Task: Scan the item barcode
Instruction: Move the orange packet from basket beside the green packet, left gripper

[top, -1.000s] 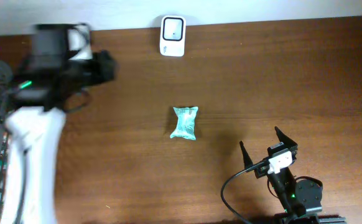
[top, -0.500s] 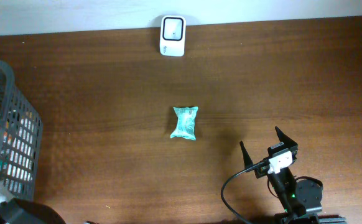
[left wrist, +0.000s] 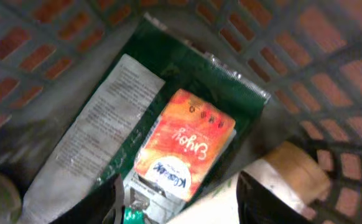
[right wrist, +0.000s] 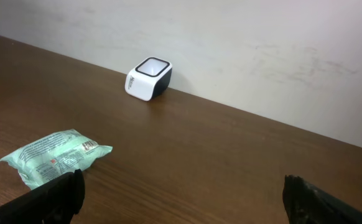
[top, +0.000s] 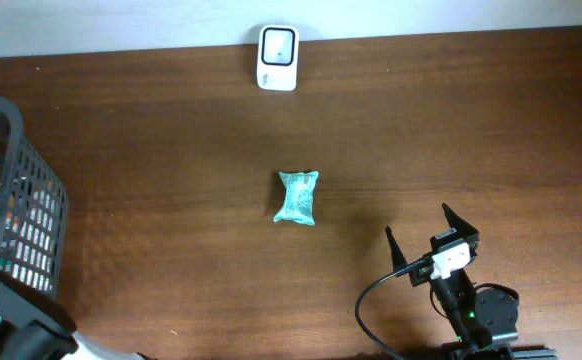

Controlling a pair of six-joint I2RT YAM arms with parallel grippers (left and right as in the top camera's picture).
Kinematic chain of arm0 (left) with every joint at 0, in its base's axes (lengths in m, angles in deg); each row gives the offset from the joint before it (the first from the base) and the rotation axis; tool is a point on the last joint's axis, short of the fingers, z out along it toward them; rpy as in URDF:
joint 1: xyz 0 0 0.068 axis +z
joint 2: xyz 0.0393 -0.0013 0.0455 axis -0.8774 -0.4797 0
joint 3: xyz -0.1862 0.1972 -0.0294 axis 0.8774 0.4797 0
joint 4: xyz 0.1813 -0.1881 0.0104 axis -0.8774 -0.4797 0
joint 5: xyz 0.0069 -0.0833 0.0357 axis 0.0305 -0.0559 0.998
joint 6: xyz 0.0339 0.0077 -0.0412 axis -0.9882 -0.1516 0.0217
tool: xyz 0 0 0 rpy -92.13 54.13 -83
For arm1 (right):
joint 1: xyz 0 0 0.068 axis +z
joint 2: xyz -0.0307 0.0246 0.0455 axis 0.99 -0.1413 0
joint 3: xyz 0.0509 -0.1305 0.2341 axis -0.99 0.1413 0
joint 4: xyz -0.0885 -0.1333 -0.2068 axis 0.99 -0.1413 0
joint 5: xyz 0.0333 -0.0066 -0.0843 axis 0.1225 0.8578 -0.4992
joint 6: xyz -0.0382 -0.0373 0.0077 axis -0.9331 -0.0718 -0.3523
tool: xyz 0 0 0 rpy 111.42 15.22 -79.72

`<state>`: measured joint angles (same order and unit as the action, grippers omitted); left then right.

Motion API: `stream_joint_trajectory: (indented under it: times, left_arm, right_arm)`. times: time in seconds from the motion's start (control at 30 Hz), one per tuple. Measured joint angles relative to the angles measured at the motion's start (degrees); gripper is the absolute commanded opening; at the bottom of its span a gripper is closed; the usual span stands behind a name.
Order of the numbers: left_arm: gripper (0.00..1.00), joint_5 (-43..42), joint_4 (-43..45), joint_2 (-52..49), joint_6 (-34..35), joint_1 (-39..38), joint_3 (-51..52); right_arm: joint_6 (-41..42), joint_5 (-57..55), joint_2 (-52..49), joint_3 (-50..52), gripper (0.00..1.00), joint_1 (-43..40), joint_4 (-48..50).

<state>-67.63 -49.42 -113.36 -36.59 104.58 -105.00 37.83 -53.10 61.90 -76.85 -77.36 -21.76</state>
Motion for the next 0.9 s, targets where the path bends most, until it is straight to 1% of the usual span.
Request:
stream_joint_trajectory:
  times: [0.07, 0.13, 0.2, 0.23, 0.27, 0.3, 0.37, 0.47, 0.53, 0.6, 0.67, 0.7, 0.73, 0.83, 0.9]
  left_arm:
    - [0.49, -0.09, 1.25, -3.26, -4.33, 0.00, 0.00]
    - [0.50, -1.97, 1.60, -6.84, -8.52, 0.00, 0.00]
    - [0.49, -3.08, 1.95, -9.16, -10.47, -0.04, 0.00]
    - [0.43, -3.19, 2.12, -9.46, -10.86, -0.04, 0.00]
    - [0.23, -3.23, 2.21, -9.66, -11.04, -0.04, 0.00]
    - [0.12, -3.23, 2.34, -9.75, -11.50, -0.04, 0.00]
    - [0.00, -3.48, 2.34, -9.75, -11.78, -0.04, 0.00]
    - [0.00, -3.89, 2.23, -9.75, -12.13, -0.09, -0.02]
    - [0.00, -3.89, 0.09, -9.70, -12.13, -0.09, -0.66]
    - [0.00, -3.89, -1.25, -7.37, -10.56, -0.09, -0.68]
    - [0.00, -3.87, -1.57, 0.17, -5.84, -0.09, -0.68]
    - [0.00, -4.07, -1.81, 8.46, -1.16, -0.09, -0.83]
    - [0.00, -4.57, -2.12, 13.99, 1.62, -0.09, -1.11]
    - [0.00, -12.02, -2.49, 28.02, 5.38, -0.57, -1.42]
    - [0.00, -17.68, -2.95, 34.67, 6.38, -4.59, -1.51]
  right_arm:
    - [0.00, -0.02, 0.00, 0.00, 0.98, 0.00, 0.00]
    - [0.00, -0.02, 0.00, 0.00, 0.98, 0.00, 0.00]
    - [0.04, -0.02, 0.00, 0.00, 0.98, 0.00, 0.00]
    - [0.00, -0.02, 0.00, 0.00, 0.98, 0.00, 0.00]
    - [-0.02, -0.02, 0.00, 0.00, 0.98, 0.00, 0.00]
    - [0.02, -0.02, 0.00, 0.00, 0.98, 0.00, 0.00]
    - [0.00, -0.02, 0.00, 0.00, 0.98, 0.00, 0.00]
    - [-0.02, -0.02, 0.00, 0.00, 0.98, 0.00, 0.00]
    - [0.00, -0.02, 0.00, 0.00, 0.98, 0.00, 0.00]
    - [0.02, -0.02, 0.00, 0.00, 0.98, 0.00, 0.00]
    - [-0.02, -0.02, 0.00, 0.00, 0.98, 0.00, 0.00]
    - [-0.02, -0.02, 0.00, 0.00, 0.98, 0.00, 0.00]
    - [0.00, 0.00, 0.00, 0.00, 0.98, 0.00, 0.00]
    - [0.00, -0.02, -0.04, 0.00, 0.98, 0.00, 0.00]
    - [0.00, -0.02, -0.04, 0.00, 0.98, 0.00, 0.00]
